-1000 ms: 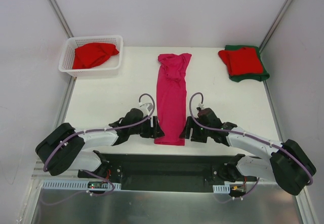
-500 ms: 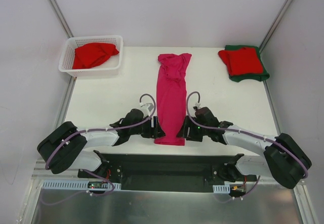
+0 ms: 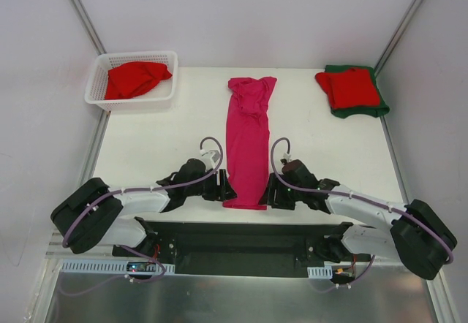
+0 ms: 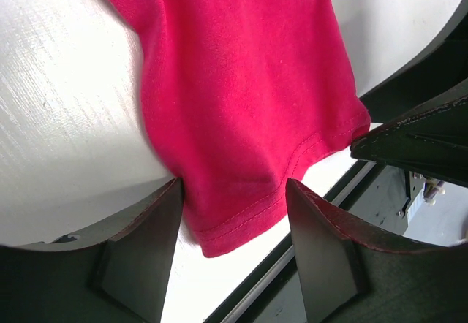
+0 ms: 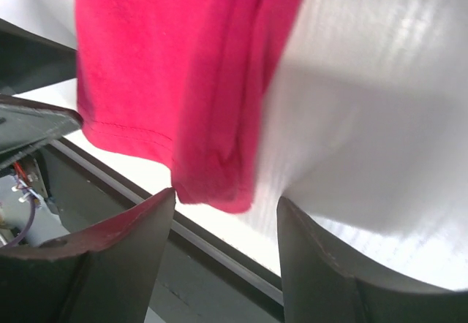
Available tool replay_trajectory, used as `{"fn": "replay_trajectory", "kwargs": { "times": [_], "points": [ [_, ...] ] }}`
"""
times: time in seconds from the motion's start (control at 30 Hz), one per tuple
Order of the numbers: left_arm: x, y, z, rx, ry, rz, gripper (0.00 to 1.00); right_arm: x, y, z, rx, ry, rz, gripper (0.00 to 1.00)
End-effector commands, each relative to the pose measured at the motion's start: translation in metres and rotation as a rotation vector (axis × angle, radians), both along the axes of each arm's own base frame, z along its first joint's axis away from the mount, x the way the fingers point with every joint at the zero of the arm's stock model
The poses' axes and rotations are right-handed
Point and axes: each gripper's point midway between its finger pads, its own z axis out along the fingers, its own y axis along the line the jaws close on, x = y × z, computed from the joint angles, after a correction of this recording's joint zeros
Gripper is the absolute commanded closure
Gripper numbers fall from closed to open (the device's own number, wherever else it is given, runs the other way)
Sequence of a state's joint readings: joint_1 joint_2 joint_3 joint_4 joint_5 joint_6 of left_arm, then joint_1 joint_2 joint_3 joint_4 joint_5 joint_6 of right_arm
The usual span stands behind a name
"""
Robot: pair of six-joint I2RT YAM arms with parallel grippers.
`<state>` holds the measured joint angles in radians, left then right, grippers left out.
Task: Fold and stack the t-shirts
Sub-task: Grab the bottom of the folded rectangular tshirt with both arms
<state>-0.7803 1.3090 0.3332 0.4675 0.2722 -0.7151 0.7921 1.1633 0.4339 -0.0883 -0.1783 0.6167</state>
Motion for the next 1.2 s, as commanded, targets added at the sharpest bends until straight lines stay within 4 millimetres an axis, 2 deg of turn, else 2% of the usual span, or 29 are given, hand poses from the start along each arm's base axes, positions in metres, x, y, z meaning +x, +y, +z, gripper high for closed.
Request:
{"fn": "replay_trajectory", "kwargs": {
  "times": [0.0,0.33,0.7,1.0,1.1,1.13,1.17],
  "points": [
    [-0.015,0.009,-0.023,0.076,0.071,-0.017,0.43,-0.009,-0.023,-0.013,-0.096,0.020,-0.031,0.41],
    [-0.014,0.004,-0.021,0.069,0.073,-0.025,0.43,0.001,-0.013,-0.013,-0.098,0.011,-0.020,0.41],
    [-0.016,0.007,-0.024,0.076,0.078,-0.020,0.44,0.003,-0.008,-0.020,-0.103,0.030,-0.014,0.43],
    [-0.017,0.008,-0.027,0.082,0.082,-0.019,0.46,0.005,-0.006,-0.024,-0.109,0.040,-0.015,0.49],
    [-0.018,0.009,-0.029,0.084,0.087,-0.019,0.47,0.004,-0.006,-0.025,-0.111,0.044,-0.014,0.54],
    [-0.018,0.009,-0.030,0.085,0.089,-0.020,0.48,0.004,-0.006,-0.025,-0.112,0.045,-0.014,0.60],
    [-0.018,0.009,-0.030,0.083,0.090,-0.021,0.49,0.004,-0.006,-0.026,-0.113,0.047,-0.013,0.62]
  ]
}}
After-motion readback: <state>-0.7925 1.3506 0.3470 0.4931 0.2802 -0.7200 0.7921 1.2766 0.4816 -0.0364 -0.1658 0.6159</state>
